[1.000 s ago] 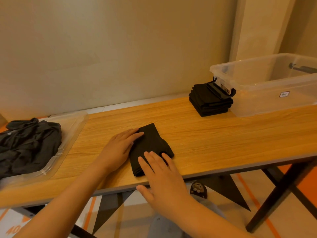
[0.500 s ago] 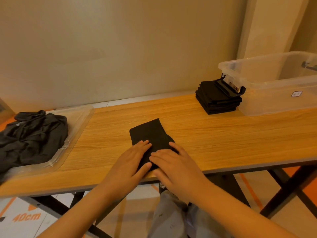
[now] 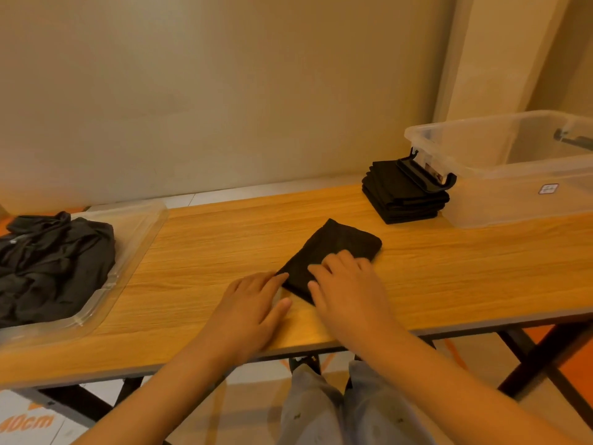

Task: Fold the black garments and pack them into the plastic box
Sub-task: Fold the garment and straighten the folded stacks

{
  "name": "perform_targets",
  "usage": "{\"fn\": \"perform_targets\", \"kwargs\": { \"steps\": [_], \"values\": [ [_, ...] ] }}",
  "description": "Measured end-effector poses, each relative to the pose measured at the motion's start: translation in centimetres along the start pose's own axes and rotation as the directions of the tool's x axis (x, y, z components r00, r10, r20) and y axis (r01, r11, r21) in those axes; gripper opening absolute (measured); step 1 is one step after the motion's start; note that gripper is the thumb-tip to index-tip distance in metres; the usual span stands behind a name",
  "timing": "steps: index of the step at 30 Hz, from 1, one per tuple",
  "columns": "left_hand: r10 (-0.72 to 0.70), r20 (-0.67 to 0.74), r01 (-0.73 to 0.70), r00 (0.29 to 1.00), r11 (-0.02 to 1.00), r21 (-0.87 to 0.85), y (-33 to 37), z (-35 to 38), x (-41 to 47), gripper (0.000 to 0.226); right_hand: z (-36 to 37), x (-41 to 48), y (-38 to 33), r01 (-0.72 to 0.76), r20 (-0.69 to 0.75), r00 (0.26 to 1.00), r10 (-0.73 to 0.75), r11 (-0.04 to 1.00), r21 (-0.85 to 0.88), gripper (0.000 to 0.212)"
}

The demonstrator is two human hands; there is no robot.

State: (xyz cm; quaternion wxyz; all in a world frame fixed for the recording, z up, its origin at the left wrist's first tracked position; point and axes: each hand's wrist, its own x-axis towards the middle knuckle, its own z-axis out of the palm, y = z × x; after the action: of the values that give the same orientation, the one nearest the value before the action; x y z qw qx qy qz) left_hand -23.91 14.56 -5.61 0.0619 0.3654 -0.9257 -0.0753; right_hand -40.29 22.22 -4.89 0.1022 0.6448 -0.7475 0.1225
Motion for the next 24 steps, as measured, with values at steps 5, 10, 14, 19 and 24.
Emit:
{"fn": "perform_targets", "kwargs": {
  "steps": [5, 10, 14, 19, 24],
  "values": [
    [0.078, -0.118, -0.078, 0.990, 0.997, 0.007, 1.3, 0.3, 0.5, 0.069, 1.2, 2.1, 1.8, -0.113, 0.134, 0.985, 0.106, 0.993, 0.040, 0.047],
    [-0.006, -0.136, -0.054, 0.991, 0.897, -0.439, 0.9, 0.2, 6.2, 0.019, 2.3, 6.2, 6.1, -0.056, 0.276, 0.960, 0.053, 0.998, 0.004, 0.053],
    [-0.124, -0.126, 0.027, 0.984, 0.812, -0.583, 0.6, 0.2, 13.5, 0.034, 3.5, 9.8, 9.0, -0.076, 0.235, 0.966, 0.104, 0.989, -0.124, 0.049],
    [-0.063, -0.013, 0.045, 0.998, 0.821, -0.570, 2.7, 1.4, 20.4, 0.046, 4.9, 12.2, 10.2, -0.135, 0.234, 0.959, 0.159, 0.984, -0.113, 0.053],
    [-0.075, -0.112, 0.013, 0.991, 0.881, -0.473, 2.9, 3.1, 23.2, 0.038, 5.3, 12.3, 10.4, -0.197, 0.201, 0.960, 0.196, 0.980, -0.012, 0.051]
  ]
}}
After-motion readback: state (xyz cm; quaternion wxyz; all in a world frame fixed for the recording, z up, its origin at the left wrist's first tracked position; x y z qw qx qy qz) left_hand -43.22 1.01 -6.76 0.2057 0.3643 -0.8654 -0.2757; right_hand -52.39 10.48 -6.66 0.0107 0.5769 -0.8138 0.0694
